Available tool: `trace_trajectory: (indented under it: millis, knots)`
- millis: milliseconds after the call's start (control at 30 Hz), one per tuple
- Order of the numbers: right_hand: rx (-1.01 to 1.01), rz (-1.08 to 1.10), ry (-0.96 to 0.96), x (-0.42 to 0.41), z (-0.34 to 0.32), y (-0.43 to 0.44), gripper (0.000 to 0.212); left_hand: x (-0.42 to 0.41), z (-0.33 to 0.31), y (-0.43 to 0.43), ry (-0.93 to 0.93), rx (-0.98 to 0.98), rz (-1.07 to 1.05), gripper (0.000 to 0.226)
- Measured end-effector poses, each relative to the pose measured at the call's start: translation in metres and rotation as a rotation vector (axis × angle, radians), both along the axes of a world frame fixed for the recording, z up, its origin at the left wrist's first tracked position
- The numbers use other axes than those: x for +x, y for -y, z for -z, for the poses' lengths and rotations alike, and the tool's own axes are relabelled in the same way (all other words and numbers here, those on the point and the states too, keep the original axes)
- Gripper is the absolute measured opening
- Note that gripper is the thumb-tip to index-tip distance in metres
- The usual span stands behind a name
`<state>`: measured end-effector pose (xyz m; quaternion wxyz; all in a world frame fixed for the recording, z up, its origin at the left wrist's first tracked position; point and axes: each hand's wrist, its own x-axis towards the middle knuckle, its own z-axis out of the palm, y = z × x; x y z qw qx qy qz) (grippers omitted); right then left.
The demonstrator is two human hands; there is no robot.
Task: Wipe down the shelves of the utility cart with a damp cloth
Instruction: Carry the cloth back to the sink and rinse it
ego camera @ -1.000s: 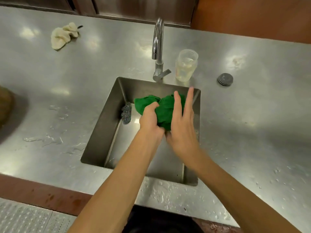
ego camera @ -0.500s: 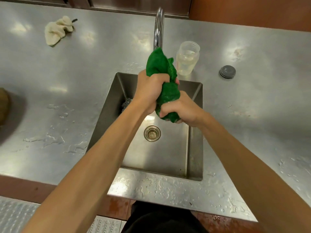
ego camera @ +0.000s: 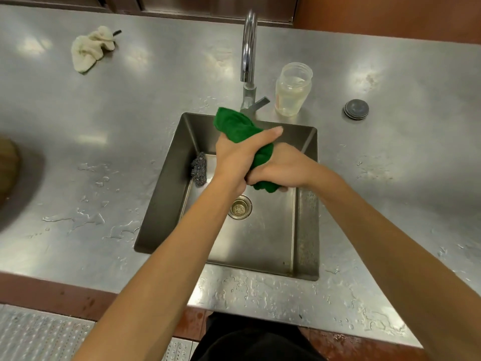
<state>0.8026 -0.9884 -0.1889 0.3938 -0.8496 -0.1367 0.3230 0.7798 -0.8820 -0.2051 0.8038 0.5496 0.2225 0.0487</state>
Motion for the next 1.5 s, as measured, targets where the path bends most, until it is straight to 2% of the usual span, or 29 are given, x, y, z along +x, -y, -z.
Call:
trace_trajectory:
  millis: [67, 100, 167, 200, 267, 333, 367, 467, 500, 600, 700, 867, 933, 1000, 1067, 1133, 1200, 1267, 1367, 1500]
  knots:
    - [-0.012, 0.092, 0.026, -0.006, 0.004, -0.003, 0.028, 0.003, 0.0, 0.001, -0.083, -0.084, -0.099, 0.039]
    - [-0.014, 0.159, 0.117, -0.01, 0.008, -0.003, 0.047, 0.007, 0.003, 0.0, -0.124, -0.138, -0.163, 0.039]
    - [-0.03, 0.208, 0.453, -0.023, 0.018, 0.001, 0.082, 0.013, 0.006, -0.006, -0.223, -0.305, -0.282, 0.041]
    - [-0.053, 0.186, 0.633, -0.032, 0.024, 0.004, 0.088, 0.015, 0.007, -0.009, -0.266, -0.395, -0.296, 0.041]
    - [-0.172, 0.117, 0.88, -0.049, 0.036, 0.006, 0.093, 0.015, 0.01, -0.012, -0.301, -0.511, -0.278, 0.03]
    - [-0.237, 0.074, 0.986, -0.055, 0.05, 0.003, 0.096, 0.013, 0.011, -0.006, -0.316, -0.546, -0.239, 0.018]
    - [-0.22, 0.077, 1.014, -0.054, 0.054, 0.002, 0.095, 0.011, 0.011, 0.0, -0.331, -0.549, -0.219, 0.021]
    - [-0.195, 0.161, 1.05, -0.036, 0.056, -0.001, 0.093, 0.006, 0.004, 0.017, -0.407, -0.492, -0.198, 0.047]
    - [-0.217, 0.168, 1.041, -0.03, 0.053, 0.0, 0.095, 0.006, 0.0, 0.019, -0.408, -0.455, -0.213, 0.047]
    - [-0.253, 0.154, 0.992, -0.015, 0.043, 0.003, 0.093, 0.013, -0.006, 0.018, -0.382, -0.268, -0.314, 0.024]
    - [-0.236, 0.175, 0.875, -0.004, 0.036, 0.001, 0.074, 0.017, -0.009, 0.018, -0.295, -0.142, -0.336, 0.012]
    - [-0.178, 0.234, 0.596, -0.009, 0.022, -0.002, 0.048, 0.019, -0.008, 0.013, -0.149, 0.111, -0.255, 0.017]
    - [-0.105, 0.151, 0.555, -0.009, 0.018, -0.002, 0.026, 0.017, -0.008, 0.012, -0.101, 0.249, -0.212, 0.017]
    - [0.003, 0.101, 0.494, -0.008, 0.021, -0.002, 0.021, 0.016, -0.008, 0.01, -0.041, 0.422, -0.146, 0.018]
    - [0.144, 0.14, 0.332, -0.007, 0.028, -0.001, 0.019, 0.016, -0.008, 0.009, 0.005, 0.519, -0.058, 0.026]
    - [0.244, 0.143, 0.179, -0.007, 0.029, 0.002, 0.02, 0.015, -0.006, 0.006, 0.013, 0.526, 0.018, 0.034]
    - [0.322, 0.099, 0.08, -0.009, 0.027, 0.005, 0.03, 0.012, -0.005, 0.002, 0.025, 0.489, 0.105, 0.021]
    - [0.398, 0.083, 0.008, -0.013, 0.025, 0.005, 0.029, 0.01, -0.01, -0.001, 0.06, 0.43, 0.186, 0.008]
    - [0.491, 0.087, -0.071, -0.015, 0.026, 0.002, 0.021, 0.009, -0.024, -0.005, 0.1, 0.365, 0.272, 0.021]
    - [0.531, 0.062, -0.114, -0.014, 0.022, 0.0, 0.025, 0.008, -0.035, -0.01, 0.094, 0.216, 0.338, 0.019]
